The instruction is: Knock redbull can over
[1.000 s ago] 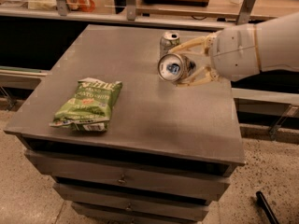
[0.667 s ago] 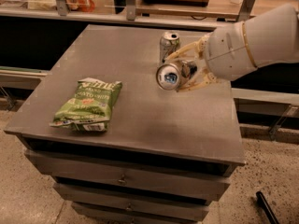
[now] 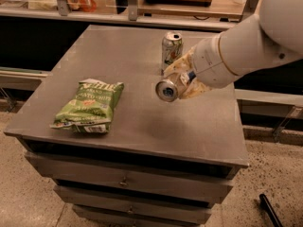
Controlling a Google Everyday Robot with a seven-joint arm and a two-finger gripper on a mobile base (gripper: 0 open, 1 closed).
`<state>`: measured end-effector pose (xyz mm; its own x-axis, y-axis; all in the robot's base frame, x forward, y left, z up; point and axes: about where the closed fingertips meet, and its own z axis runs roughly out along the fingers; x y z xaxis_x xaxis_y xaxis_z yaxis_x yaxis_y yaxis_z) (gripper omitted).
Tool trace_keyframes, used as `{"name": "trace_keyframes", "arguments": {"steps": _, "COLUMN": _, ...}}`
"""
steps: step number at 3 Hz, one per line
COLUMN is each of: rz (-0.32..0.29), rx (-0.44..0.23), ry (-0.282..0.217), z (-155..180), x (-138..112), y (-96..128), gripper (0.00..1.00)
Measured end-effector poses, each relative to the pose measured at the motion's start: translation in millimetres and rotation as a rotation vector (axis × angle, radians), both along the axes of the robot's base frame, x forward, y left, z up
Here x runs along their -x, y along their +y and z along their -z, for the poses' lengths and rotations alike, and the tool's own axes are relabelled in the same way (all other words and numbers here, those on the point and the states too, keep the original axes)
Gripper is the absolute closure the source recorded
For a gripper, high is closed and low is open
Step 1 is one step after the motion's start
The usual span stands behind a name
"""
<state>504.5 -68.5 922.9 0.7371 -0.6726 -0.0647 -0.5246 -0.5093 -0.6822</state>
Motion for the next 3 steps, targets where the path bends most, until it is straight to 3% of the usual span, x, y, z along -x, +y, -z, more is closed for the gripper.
{"name": "trace_keyframes", "arguments": {"steps": 1, "rz": -0.018, "rx": 0.085, "ry": -0.017, "z": 16.9, "x": -0.1, "y": 2.6, "gripper": 1.00}}
{"name": "trace_keyframes", "arguments": {"steps": 3, "rz": -0.023, "rx": 0.246, "ry": 0.033, "z": 56.3, "x": -1.5, "y": -3.0, "gripper": 1.00}}
